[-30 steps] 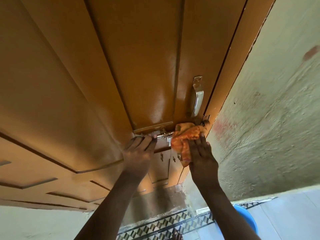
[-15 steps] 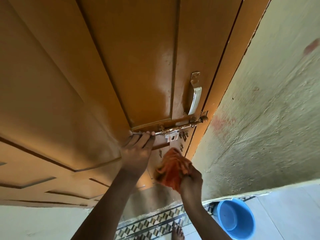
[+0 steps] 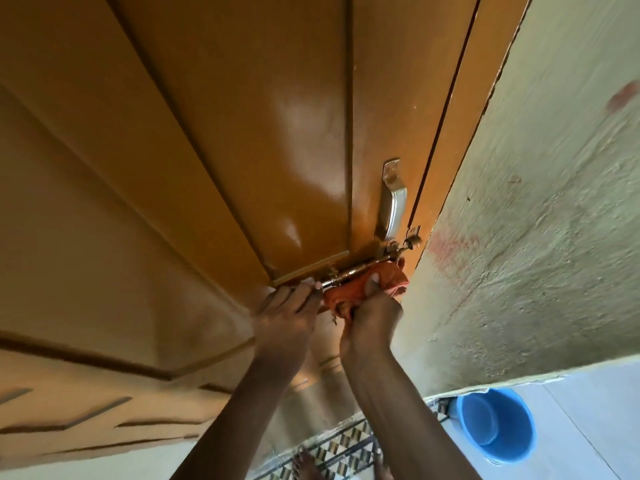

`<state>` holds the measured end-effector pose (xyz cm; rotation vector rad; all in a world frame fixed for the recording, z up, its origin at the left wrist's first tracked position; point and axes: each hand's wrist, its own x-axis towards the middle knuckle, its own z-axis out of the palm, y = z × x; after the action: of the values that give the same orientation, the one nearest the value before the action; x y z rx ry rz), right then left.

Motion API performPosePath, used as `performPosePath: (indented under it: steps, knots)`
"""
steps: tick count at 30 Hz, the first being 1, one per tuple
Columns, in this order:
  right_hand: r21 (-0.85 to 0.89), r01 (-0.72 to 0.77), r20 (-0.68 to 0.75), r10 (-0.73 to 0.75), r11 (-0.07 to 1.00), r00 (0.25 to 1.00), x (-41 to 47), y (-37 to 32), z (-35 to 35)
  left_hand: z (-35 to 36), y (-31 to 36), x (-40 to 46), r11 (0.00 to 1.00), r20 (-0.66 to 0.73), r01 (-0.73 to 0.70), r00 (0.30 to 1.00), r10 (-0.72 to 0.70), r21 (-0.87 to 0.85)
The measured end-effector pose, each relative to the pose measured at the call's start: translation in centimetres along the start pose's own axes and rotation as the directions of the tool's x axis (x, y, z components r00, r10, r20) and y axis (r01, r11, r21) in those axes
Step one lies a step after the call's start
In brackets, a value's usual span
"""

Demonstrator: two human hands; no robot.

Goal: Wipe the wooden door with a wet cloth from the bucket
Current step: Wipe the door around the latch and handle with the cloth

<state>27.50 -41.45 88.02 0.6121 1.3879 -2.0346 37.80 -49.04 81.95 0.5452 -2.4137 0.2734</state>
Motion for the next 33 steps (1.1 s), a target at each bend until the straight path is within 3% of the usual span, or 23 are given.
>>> performPosePath:
  steps: [6,9,13,16,18,21,23,27,30,33]
  knots:
    - [0.073,-0.104,-0.176,0.116,0.992,0.978,0.5,0.3,2.6,-0.1,-0.6,-0.1,0.997,0.005,-0.07,0.998,0.07,0.015]
    - [0.03,-0.063,-0.209,0.068,0.998,0.975,0.8,1.3,3.1,0.2,-0.9,0.1,0.997,0.01,-0.074,0.997,0.074,0.005]
    - [0.024,0.004,-0.151,0.0,1.0,0.989,0.4,3.5,1.7,0.2,-1.1,-0.1,0.996,0.017,-0.086,0.996,0.086,-0.014]
    - [-0.156,0.075,-0.114,-0.094,0.985,0.989,1.0,5.6,0.0,0.3,-1.2,0.0,0.997,-0.008,-0.081,0.997,0.08,-0.02]
    - [-0.226,0.032,-0.134,-0.064,0.974,0.989,2.2,6.1,-0.4,0.3,-1.1,0.1,0.997,-0.027,-0.07,0.997,0.069,-0.033]
    - [-0.181,-0.049,-0.126,0.026,0.982,0.992,3.4,5.8,-0.1,0.4,-1.4,0.0,0.995,-0.016,-0.074,0.997,0.073,-0.073]
    - [-0.156,0.002,-0.131,-0.023,0.988,0.991,2.7,5.9,0.3,0.7,-1.6,-0.1,0.993,-0.018,-0.074,0.997,0.073,-0.092]
    - [-0.268,0.132,-0.073,-0.156,0.955,0.985,1.0,7.4,0.2,1.1,-1.9,-0.3,0.993,-0.032,-0.106,0.994,0.104,-0.06]
    - [-0.228,0.033,-0.175,-0.074,0.973,0.982,3.3,7.0,0.6,1.1,-1.8,-0.4,0.993,-0.045,-0.106,0.994,0.104,-0.059]
    - [-0.18,0.003,-0.166,-0.033,0.984,0.986,4.1,6.0,1.1,1.0,-1.6,-0.4,0.993,-0.054,-0.094,0.994,0.09,-0.076]
